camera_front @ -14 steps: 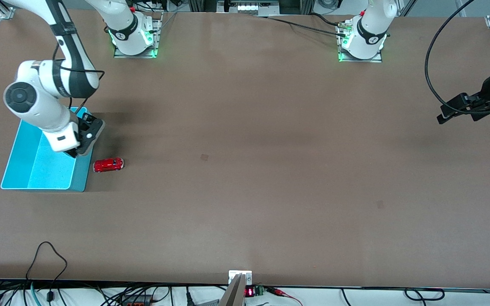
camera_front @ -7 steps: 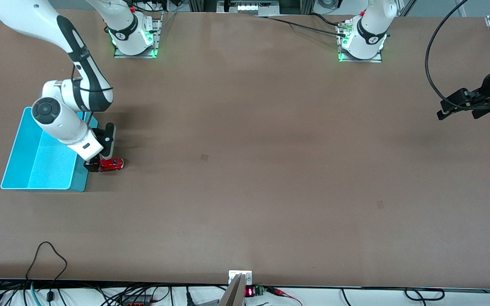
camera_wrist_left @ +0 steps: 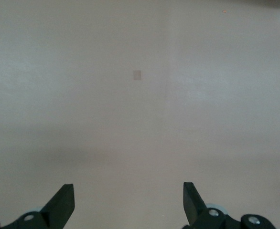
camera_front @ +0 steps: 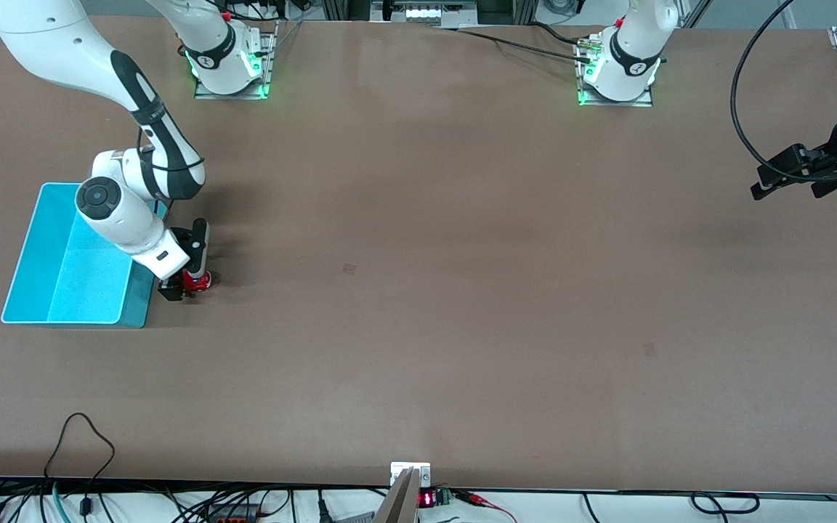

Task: Wind red beetle toy and store in blue box
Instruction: 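Lower the right gripper onto the red car beside the box, then close the right gripper on the car and lift it, then carry the car over the blue box and lower it inside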

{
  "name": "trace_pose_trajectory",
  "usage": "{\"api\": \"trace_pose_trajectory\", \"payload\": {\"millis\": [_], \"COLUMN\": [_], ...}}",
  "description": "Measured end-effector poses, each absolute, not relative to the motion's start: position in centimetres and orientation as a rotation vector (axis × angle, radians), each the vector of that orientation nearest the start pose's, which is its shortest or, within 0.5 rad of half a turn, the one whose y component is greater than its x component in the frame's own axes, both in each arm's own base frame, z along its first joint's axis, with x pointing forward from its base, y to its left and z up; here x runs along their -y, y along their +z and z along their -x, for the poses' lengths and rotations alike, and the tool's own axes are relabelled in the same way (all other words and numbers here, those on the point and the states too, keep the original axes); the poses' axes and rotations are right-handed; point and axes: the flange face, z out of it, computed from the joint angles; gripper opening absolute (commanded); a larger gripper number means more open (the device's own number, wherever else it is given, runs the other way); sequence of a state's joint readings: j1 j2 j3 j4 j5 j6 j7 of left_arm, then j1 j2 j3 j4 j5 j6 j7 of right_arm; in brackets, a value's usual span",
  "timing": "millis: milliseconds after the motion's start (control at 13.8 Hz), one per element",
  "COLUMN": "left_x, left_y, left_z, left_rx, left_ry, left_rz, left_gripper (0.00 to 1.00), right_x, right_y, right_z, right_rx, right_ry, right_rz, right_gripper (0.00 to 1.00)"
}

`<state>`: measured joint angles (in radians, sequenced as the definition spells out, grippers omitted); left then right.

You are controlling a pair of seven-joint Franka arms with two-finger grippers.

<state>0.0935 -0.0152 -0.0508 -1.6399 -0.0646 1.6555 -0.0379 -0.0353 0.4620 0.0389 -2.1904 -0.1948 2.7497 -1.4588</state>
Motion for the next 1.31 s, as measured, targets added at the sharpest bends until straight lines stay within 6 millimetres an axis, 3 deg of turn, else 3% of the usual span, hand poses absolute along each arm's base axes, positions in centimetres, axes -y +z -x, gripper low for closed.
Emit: {"api": "trace_pose_trajectory", "payload": {"millis": [145,218,290,580,725,870,1016,1161,1306], "left_x": [-1.9,-2.0,-2.1,-2.6,-2.8,-2.9,-3.1,-3.2,-3.2], "left_y": [60.7,60.7,60.7,60.6,60.6,60.6,60.6,60.6,60.7], "left_z": [-55.6,-55.6,-55.6,-55.6,-55.6,-55.6,-55.6,-55.6,-55.5], "left_rx": [0.133,0.133,0.135,0.149,0.154,0.16,0.165,0.166,0.167], "left_ry": [-0.046,-0.045,-0.045,-0.044,-0.044,-0.044,-0.044,-0.045,-0.047], "left_rz": [3.181,3.177,3.176,3.175,3.175,3.175,3.174,3.174,3.174], "left_gripper": [1.0,1.0,1.0,1.0,1.0,1.0,1.0,1.0,1.0], "right_x": [-0.7,-0.6,-0.5,-0.5,-1.6,-3.1,-3.3,-2.0,1.9], "right_y": [17.9,17.9,18.0,18.9,20.9,24.7,29.5,33.0,34.9], "right_z": [-56.5,-56.5,-56.6,-57.5,-58.6,-60.0,-61.0,-60.8,-60.0], "right_rx": [-2.2,-2.198,-2.195,-2.119,-2.012,-1.884,-1.749,-1.523,-1.19], "right_ry": [0.048,0.048,0.053,0.094,0.132,0.162,0.187,0.18,0.124], "right_rz": [-2.078,-2.079,-2.078,-2.141,-2.274,-2.427,-2.53,-2.679,-2.852], "right_gripper": [0.2,0.04,0.0,0.0,0.0,0.0,0.0,0.0,0.0]}}
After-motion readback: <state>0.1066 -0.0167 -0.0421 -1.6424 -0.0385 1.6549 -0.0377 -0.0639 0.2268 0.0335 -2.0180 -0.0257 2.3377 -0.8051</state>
